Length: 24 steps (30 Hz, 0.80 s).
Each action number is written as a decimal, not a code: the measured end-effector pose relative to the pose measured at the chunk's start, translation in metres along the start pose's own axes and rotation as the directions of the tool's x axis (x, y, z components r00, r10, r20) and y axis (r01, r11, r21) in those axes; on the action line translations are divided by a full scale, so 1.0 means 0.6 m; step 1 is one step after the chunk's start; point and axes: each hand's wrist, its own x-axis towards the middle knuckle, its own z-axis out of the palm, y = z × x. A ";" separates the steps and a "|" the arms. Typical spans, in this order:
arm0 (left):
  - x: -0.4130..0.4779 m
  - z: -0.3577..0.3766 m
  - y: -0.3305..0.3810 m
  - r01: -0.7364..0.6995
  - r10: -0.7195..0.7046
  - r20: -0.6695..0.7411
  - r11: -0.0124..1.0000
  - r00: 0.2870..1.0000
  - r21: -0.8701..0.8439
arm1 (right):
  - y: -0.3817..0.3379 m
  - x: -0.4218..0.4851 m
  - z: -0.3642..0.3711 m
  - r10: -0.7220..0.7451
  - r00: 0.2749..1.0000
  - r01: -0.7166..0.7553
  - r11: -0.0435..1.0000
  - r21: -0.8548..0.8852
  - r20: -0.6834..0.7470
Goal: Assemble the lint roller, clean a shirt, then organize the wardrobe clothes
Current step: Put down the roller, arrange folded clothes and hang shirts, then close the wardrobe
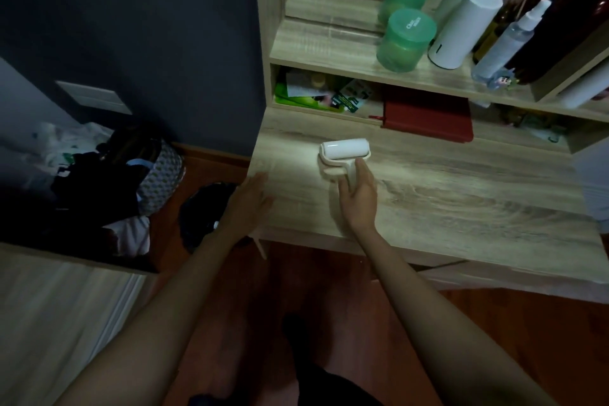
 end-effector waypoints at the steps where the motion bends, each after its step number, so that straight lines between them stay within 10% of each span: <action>1: -0.017 -0.019 -0.002 -0.003 0.003 -0.029 1.000 1.000 -0.008 | -0.015 -0.009 0.006 -0.036 0.999 0.036 0.999 0.006 0.001; 11: -0.279 -0.258 -0.077 0.090 -0.089 -0.514 0.996 0.853 -0.023 | -0.266 -0.151 0.168 -0.345 0.907 0.302 0.933 0.198 0.240; 24: -0.754 -0.592 -0.181 0.310 -0.034 -0.879 0.942 0.476 0.131 | -0.704 -0.530 0.410 -0.781 0.540 0.462 0.586 0.665 0.313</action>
